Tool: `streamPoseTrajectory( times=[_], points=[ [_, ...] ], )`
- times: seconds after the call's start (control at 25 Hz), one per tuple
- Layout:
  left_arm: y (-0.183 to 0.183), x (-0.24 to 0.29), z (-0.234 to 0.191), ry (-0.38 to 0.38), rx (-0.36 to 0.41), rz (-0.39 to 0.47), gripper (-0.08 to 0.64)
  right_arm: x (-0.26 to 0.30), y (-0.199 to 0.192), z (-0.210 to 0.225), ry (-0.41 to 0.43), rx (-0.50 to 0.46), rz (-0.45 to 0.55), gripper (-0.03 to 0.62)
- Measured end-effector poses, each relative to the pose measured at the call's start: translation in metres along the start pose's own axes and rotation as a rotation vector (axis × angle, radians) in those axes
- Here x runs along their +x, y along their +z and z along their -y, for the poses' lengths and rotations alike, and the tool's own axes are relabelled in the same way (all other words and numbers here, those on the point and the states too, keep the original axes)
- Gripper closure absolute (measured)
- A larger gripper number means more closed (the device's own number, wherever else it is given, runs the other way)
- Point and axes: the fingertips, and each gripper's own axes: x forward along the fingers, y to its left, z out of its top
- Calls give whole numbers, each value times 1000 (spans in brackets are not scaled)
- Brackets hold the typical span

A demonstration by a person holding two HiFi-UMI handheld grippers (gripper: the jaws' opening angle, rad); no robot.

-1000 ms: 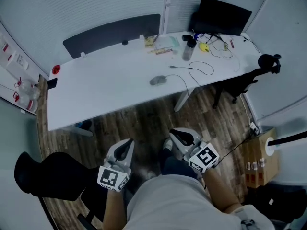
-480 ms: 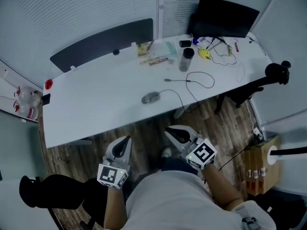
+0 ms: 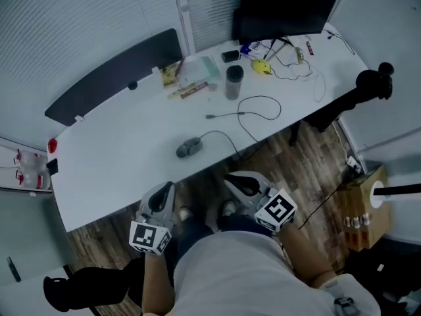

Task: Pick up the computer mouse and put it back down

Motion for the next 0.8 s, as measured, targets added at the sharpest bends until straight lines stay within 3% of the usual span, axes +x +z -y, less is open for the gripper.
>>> streamPoseTrajectory(
  times=[0.16,0.44,0.8],
  points=[
    [4,28,-10,-78,35,-25,551,1,-4,21,-68,25,-9,568],
    [-6,75,-44,-208,16,-70,551,18,-6,49,-226,62,-16,568],
    [-42,132,-77,-401,52,-167,549,28,-5,72,-450,94,-24,568]
  ],
)
